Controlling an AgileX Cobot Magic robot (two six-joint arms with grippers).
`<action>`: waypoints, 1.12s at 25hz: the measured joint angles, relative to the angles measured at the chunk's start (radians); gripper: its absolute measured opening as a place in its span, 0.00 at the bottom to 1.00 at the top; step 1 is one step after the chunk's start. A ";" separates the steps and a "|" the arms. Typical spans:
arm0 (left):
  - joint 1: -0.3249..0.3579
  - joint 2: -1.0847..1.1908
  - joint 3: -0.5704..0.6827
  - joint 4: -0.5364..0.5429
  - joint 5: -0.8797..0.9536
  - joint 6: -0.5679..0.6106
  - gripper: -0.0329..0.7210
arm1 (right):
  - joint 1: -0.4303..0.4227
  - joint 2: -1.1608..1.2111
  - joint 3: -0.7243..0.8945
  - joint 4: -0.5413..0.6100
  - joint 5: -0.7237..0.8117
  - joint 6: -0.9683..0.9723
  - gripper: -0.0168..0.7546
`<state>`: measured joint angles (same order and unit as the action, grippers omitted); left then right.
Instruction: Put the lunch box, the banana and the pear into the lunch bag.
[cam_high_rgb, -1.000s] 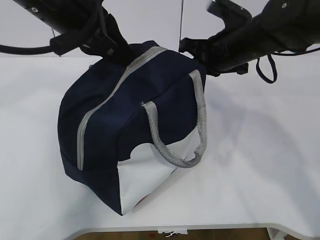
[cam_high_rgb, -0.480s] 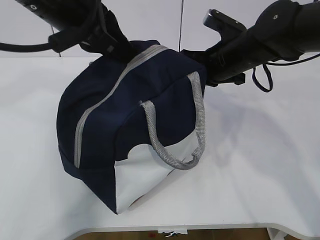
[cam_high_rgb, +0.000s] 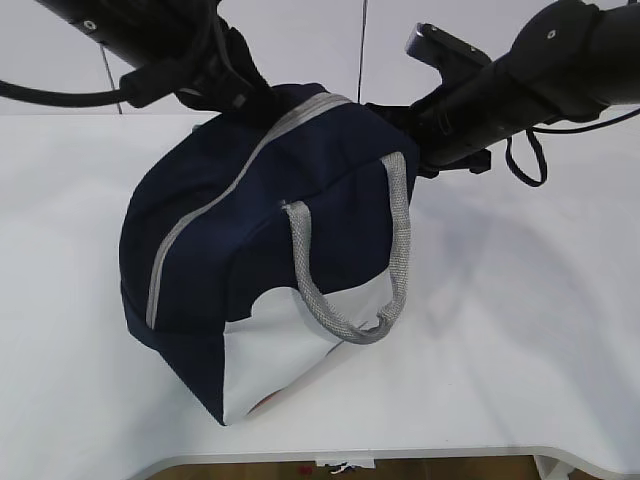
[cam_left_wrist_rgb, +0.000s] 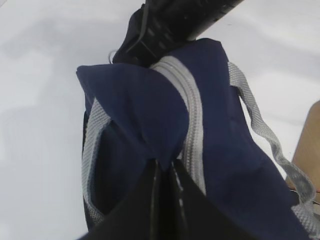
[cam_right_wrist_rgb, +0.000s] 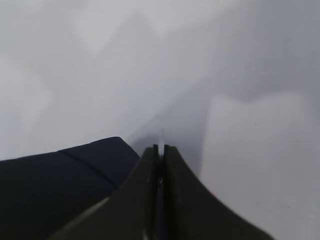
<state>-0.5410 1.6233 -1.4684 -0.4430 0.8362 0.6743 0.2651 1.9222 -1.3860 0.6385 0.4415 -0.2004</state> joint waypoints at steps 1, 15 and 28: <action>0.000 0.005 0.000 0.000 -0.007 0.000 0.04 | 0.000 0.000 -0.002 0.000 0.004 0.000 0.09; 0.000 0.029 0.000 -0.005 -0.045 0.000 0.04 | 0.000 -0.028 -0.120 -0.111 0.073 0.000 0.52; 0.012 0.093 0.000 -0.064 -0.087 -0.055 0.04 | -0.001 -0.143 -0.295 -0.442 0.476 -0.002 0.53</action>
<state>-0.5293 1.7160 -1.4684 -0.5074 0.7494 0.6197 0.2640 1.7788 -1.6815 0.1962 0.9171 -0.2023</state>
